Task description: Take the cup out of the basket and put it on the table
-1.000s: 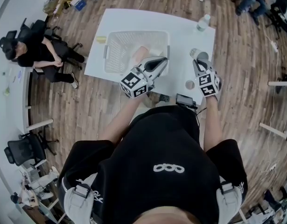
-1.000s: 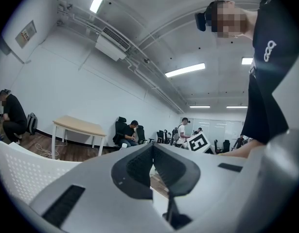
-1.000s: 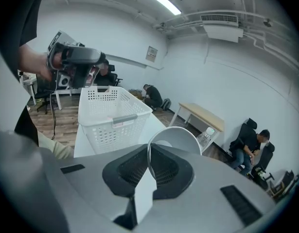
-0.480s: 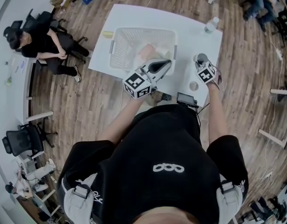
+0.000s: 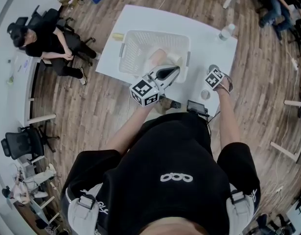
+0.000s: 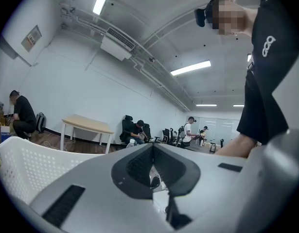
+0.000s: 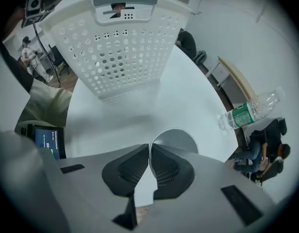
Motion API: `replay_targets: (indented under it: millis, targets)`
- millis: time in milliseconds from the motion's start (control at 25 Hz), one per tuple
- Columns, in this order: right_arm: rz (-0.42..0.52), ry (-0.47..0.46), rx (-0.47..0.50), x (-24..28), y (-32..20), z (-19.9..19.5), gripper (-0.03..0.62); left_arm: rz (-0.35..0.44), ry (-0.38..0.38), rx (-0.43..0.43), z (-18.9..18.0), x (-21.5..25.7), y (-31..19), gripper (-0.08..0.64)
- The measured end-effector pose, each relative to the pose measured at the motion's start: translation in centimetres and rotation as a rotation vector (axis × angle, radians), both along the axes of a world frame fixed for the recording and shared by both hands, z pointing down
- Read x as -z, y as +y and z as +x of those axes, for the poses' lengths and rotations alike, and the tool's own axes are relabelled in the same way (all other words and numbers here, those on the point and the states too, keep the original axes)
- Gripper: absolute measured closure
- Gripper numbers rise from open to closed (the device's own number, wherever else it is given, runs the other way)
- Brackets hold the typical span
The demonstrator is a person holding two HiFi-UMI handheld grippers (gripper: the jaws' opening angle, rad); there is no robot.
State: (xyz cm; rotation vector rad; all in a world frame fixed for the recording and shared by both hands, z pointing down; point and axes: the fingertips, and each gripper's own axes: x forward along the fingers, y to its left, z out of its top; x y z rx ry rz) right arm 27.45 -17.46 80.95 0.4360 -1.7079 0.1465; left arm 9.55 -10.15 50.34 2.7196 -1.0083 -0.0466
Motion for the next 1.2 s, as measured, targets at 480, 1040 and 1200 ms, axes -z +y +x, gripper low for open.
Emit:
replay_targets:
  millis: [480, 1040, 1200]
  targets:
    - [-0.014, 0.005, 0.012, 0.0, 0.3, -0.4, 0.557, -0.002, 0.011, 0.013, -0.7, 0.1, -0.4, 0.552]
    - [0.119, -0.190, -0.064, 8.4, 1.0, -0.5, 0.557, 0.011, 0.039, 0.048, -2.0, 0.5, -0.7, 0.552]
    - [0.248, -0.362, -0.067, 15.0, 0.9, -3.1, 0.558, 0.002, 0.043, 0.088, -3.6, 0.2, -0.5, 0.552]
